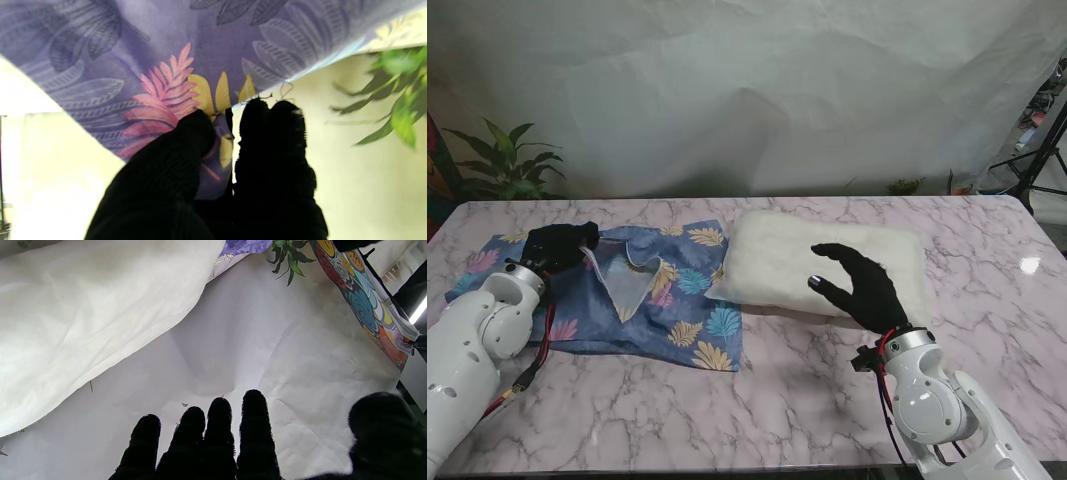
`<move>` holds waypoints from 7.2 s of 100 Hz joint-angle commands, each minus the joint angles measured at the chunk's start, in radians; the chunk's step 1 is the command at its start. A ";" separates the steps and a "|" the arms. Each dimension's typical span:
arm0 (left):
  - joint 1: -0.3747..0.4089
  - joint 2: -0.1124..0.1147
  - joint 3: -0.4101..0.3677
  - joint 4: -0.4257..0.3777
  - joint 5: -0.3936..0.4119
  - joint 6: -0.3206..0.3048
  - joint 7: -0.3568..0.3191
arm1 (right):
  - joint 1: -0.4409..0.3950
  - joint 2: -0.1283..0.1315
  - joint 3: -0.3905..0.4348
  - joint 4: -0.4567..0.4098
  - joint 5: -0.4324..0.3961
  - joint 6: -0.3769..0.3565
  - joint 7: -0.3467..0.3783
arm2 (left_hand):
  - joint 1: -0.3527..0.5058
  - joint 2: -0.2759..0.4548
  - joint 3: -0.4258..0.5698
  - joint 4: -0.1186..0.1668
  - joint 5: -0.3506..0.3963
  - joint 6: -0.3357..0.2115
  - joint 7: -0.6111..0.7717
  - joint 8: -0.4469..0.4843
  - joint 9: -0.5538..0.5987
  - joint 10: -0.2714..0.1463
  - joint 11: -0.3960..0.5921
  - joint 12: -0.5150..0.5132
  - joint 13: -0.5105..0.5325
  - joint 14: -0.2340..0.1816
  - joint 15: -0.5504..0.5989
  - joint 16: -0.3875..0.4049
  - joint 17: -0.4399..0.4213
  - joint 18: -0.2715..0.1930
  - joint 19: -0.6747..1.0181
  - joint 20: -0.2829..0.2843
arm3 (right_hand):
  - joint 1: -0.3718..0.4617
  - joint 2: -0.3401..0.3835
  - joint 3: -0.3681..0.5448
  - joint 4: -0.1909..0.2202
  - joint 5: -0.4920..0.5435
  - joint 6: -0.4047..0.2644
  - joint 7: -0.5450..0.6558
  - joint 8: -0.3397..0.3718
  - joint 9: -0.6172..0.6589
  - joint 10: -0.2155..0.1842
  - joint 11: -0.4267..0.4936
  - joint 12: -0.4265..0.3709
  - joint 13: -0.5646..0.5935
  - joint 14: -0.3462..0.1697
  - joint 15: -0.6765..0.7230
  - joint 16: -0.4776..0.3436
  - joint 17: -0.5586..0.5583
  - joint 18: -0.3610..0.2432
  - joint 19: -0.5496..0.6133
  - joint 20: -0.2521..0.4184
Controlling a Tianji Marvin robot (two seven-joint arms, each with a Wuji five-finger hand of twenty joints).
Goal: Put a pillowcase on a pillow
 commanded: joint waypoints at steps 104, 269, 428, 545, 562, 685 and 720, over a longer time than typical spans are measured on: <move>0.037 -0.047 0.043 -0.252 -0.180 -0.117 -0.024 | 0.129 0.067 0.018 0.060 -0.292 0.051 0.237 | 0.001 -0.029 0.084 -0.006 0.032 -0.046 0.042 -0.022 0.079 -0.064 -0.059 0.045 0.075 0.025 -0.077 0.026 -0.009 -0.075 -0.022 0.014 | -0.098 -0.214 0.180 -0.038 -0.179 0.002 -0.234 -0.074 -0.148 -0.024 -0.215 -0.088 -0.173 -0.046 -0.082 -0.054 -0.041 -0.023 -0.278 -0.013; 0.015 0.002 0.041 -0.197 -0.265 -0.217 -0.354 | 0.723 0.055 -0.653 0.841 -0.377 0.284 0.072 | -0.004 -0.018 0.068 -0.006 0.021 -0.048 0.044 -0.032 0.083 -0.066 -0.080 0.047 0.073 0.016 -0.085 0.014 -0.013 -0.076 -0.027 0.011 | 0.141 -0.416 0.155 -0.053 -0.137 -0.008 -0.417 -0.247 -0.191 -0.043 -0.291 0.230 -0.050 0.189 0.048 0.005 0.009 0.424 0.276 -0.055; 0.015 -0.016 0.062 -0.183 -0.275 -0.161 -0.271 | 0.594 0.039 -0.416 0.767 -0.304 0.367 0.060 | -0.001 -0.006 0.041 -0.003 0.013 -0.046 0.048 -0.051 0.083 -0.063 -0.089 0.036 0.064 0.012 -0.085 -0.016 -0.016 -0.074 -0.033 -0.002 | 0.819 -0.837 0.965 -0.267 0.533 -0.241 0.639 0.272 0.724 -0.059 0.449 0.180 0.932 0.104 0.560 0.459 0.998 0.070 0.949 -0.126; -0.039 -0.032 0.114 -0.160 -0.338 -0.204 -0.232 | 0.434 0.041 -0.165 0.367 -0.304 0.101 0.082 | -0.005 -0.010 0.048 -0.003 0.015 -0.052 0.049 -0.050 0.083 -0.067 -0.089 0.036 0.065 0.008 -0.084 -0.020 -0.015 -0.078 -0.036 -0.007 | 0.697 -0.720 1.092 0.006 0.851 -0.195 0.688 0.232 0.878 -0.005 0.438 0.375 1.016 0.155 0.862 0.545 1.114 -0.143 1.032 0.319; -0.037 -0.030 0.115 -0.170 -0.337 -0.229 -0.239 | 0.498 0.062 -0.174 0.402 -0.258 -0.022 0.218 | -0.005 -0.012 0.048 -0.003 0.015 -0.052 0.049 -0.049 0.083 -0.067 -0.089 0.036 0.065 0.009 -0.084 -0.019 -0.016 -0.077 -0.036 -0.007 | 0.699 -0.717 1.091 0.001 0.844 -0.183 0.684 0.240 0.866 0.002 0.437 0.383 1.014 0.163 0.855 0.538 1.111 -0.132 1.022 0.323; 0.017 -0.019 0.156 -0.221 -0.383 -0.367 -0.301 | 0.929 -0.111 -0.608 0.897 0.071 0.096 0.040 | 0.000 0.011 0.032 -0.006 -0.005 -0.036 0.045 -0.048 0.069 -0.058 -0.090 0.039 0.053 0.008 -0.084 -0.021 -0.029 -0.073 -0.036 -0.004 | 0.703 -0.724 1.094 0.000 0.830 -0.166 0.664 0.252 0.865 0.027 0.445 0.364 1.019 0.157 0.877 0.536 1.125 -0.148 1.036 0.359; 0.017 -0.014 0.157 -0.248 -0.376 -0.309 -0.339 | 0.951 -0.189 -0.631 0.965 0.181 0.196 -0.034 | 0.037 0.090 -0.151 0.029 -0.042 -0.014 0.005 -0.084 0.037 -0.034 -0.085 0.032 0.005 0.019 -0.052 -0.077 -0.066 -0.060 -0.038 0.007 | 0.704 -0.727 1.096 0.002 0.830 -0.155 0.653 0.247 0.870 0.040 0.443 0.353 1.019 0.160 0.890 0.530 1.130 -0.154 1.043 0.376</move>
